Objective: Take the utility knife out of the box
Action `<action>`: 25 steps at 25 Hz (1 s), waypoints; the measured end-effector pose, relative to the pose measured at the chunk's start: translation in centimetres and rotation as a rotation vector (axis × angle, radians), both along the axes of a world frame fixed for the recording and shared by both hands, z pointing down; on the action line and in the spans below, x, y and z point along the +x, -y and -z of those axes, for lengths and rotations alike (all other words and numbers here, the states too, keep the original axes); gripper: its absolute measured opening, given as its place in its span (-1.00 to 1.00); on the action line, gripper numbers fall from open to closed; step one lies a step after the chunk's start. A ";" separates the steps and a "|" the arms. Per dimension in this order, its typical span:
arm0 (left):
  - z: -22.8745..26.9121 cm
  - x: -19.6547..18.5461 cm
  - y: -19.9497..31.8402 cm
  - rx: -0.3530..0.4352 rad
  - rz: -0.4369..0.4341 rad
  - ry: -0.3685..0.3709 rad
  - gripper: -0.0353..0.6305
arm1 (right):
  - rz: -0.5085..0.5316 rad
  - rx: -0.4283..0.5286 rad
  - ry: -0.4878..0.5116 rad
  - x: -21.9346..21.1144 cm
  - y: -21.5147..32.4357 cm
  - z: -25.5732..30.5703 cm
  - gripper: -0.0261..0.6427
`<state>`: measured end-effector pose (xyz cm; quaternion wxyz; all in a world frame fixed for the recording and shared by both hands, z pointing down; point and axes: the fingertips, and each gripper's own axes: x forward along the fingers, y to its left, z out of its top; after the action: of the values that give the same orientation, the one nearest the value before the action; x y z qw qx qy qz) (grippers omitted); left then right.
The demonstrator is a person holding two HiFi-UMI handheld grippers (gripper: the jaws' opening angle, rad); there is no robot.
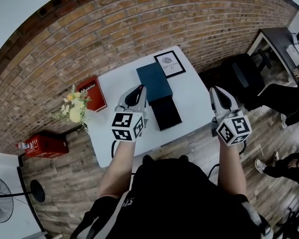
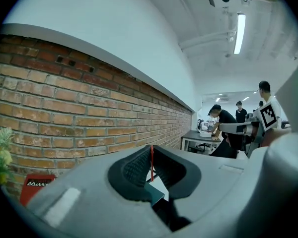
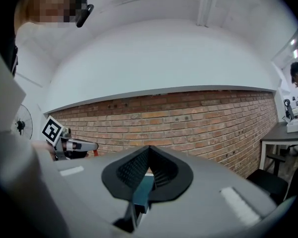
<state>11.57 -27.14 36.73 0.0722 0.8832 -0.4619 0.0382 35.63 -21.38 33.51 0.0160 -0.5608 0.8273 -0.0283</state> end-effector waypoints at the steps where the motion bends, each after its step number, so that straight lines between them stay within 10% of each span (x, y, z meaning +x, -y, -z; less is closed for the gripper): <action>1: -0.1 -0.1 0.0 -0.003 0.002 -0.001 -0.84 | 0.004 -0.001 -0.007 -0.2 0.0 0.0 -0.93; 25: 0.1 0.8 -0.9 -0.021 -0.027 0.009 -0.84 | 0.028 -0.030 -0.026 -0.8 -0.8 -1.0 -0.93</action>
<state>12.41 -26.23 36.60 0.0791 0.8883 -0.4498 0.0480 34.82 -20.62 34.49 -0.0036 -0.5499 0.8346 -0.0338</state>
